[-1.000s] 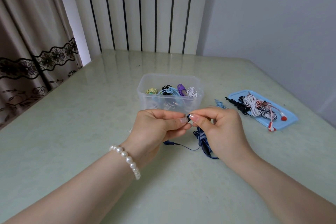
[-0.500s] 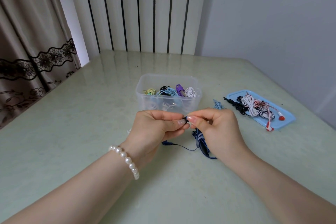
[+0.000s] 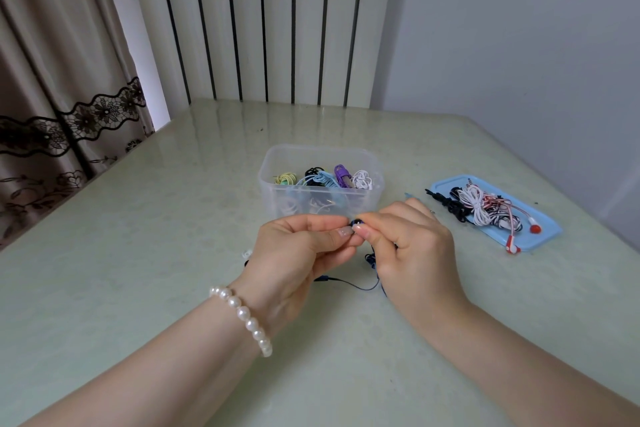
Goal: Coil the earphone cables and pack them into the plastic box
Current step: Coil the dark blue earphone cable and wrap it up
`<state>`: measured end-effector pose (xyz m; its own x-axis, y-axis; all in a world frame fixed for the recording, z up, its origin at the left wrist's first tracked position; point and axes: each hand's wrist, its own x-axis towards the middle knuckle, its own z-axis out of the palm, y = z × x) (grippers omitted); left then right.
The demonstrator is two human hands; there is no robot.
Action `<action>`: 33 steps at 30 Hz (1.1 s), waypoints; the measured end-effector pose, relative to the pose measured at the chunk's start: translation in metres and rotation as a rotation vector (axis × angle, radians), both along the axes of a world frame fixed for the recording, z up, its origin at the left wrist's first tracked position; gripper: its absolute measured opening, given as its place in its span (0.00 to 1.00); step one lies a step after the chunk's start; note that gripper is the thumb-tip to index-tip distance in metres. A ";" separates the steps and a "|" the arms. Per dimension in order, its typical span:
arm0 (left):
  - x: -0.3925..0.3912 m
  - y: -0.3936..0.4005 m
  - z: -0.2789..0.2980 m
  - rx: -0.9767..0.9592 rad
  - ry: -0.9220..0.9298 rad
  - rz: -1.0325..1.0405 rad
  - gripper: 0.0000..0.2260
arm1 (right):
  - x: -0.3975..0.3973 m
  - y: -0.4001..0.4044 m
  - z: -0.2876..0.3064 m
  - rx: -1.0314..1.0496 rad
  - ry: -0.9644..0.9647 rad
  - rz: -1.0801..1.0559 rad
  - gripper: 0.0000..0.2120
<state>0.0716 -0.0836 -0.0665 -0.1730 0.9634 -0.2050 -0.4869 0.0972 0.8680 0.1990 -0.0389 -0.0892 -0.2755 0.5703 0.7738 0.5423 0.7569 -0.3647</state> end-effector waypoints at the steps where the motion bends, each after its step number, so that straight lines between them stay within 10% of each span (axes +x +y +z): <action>1: 0.000 0.000 0.001 0.001 -0.002 0.004 0.05 | 0.000 0.000 0.000 0.034 -0.006 -0.006 0.10; 8: -0.002 0.000 0.001 0.013 0.020 -0.001 0.04 | 0.001 0.002 -0.004 0.206 -0.058 0.000 0.05; 16: -0.006 0.003 0.002 0.045 0.022 -0.053 0.06 | 0.006 0.002 0.016 -0.889 0.542 0.311 0.08; 33: -0.012 0.004 0.000 0.411 0.430 -0.003 0.05 | 0.008 -0.006 0.026 -1.265 0.619 0.453 0.10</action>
<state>0.0600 -0.0796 -0.0666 -0.1547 0.9495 0.2728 -0.0834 -0.2877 0.9541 0.2069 -0.0454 -0.0636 -0.4289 0.8975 -0.1024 -0.1322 -0.1745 -0.9757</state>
